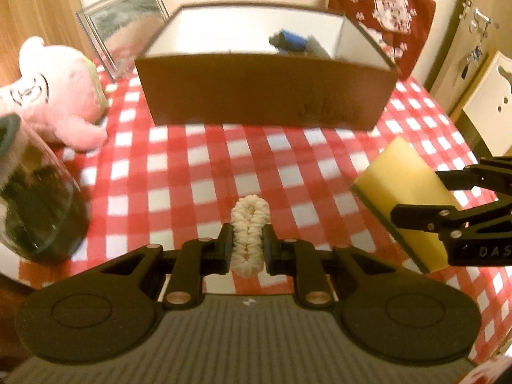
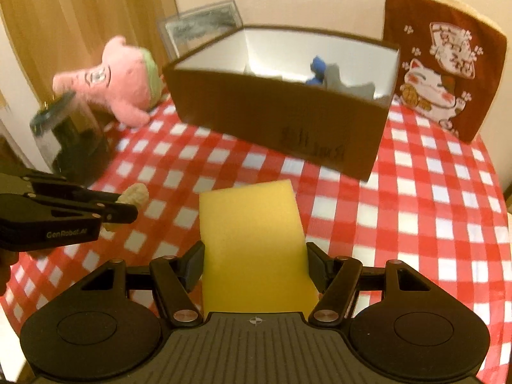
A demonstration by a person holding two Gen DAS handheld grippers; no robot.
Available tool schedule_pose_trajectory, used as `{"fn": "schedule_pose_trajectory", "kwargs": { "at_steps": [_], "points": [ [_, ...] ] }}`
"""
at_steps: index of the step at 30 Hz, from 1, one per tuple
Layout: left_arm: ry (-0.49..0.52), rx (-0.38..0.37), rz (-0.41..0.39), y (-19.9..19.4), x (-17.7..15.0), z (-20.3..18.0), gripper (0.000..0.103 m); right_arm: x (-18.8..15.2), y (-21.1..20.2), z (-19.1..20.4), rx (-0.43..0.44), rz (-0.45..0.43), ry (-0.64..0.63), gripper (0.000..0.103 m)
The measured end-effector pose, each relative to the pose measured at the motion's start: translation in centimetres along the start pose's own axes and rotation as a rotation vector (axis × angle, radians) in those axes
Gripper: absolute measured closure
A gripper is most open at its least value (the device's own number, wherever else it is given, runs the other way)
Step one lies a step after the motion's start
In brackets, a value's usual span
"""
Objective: Organize soft objects
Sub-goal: 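Carry the scrunchie and sponge over the box with both grippers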
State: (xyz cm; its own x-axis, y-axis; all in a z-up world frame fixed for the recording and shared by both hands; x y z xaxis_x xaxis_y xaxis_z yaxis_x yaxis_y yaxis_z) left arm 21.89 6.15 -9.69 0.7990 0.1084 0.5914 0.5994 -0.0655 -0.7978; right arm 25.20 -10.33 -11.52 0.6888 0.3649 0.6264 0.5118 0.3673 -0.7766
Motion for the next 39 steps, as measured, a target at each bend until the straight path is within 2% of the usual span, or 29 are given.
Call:
{"fn": "schedule_pose_trajectory", "kwargs": {
  "at_steps": [11, 20, 34, 39],
  "points": [
    [0.038, 0.019, -0.137, -2.1, 6.6, 0.8, 0.086, 6.7, -2.0, -2.2, 0.007, -0.133, 0.024, 0.038],
    [0.068, 0.018, -0.197, -0.9, 12.7, 0.9, 0.086, 12.4, -1.8, -3.8, 0.013, -0.212, 0.036, 0.038],
    [0.099, 0.035, -0.184, 4.8, 21.8, 2.3, 0.085, 20.4, 4.0, -6.0, 0.01, -0.216, 0.08, 0.038],
    [0.114, 0.032, -0.162, 7.2, 23.8, 3.1, 0.085, 22.6, 6.8, -6.4, -0.001, -0.199, 0.07, 0.038]
  ]
}}
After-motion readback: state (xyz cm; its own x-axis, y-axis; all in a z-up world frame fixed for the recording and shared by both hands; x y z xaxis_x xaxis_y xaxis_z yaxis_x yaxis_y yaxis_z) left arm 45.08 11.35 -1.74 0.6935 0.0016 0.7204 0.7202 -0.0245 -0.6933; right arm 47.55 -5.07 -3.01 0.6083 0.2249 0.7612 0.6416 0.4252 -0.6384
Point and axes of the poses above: each gripper's, at about its wrist camera, not at the fingertips, and y roughly the way its jaws point, z to its left, x to its top, the point moved 2 cm from there along y, roughly the way its jaws point, and after that the axes turned 8 degrees about -x, right-handed, at the moved point
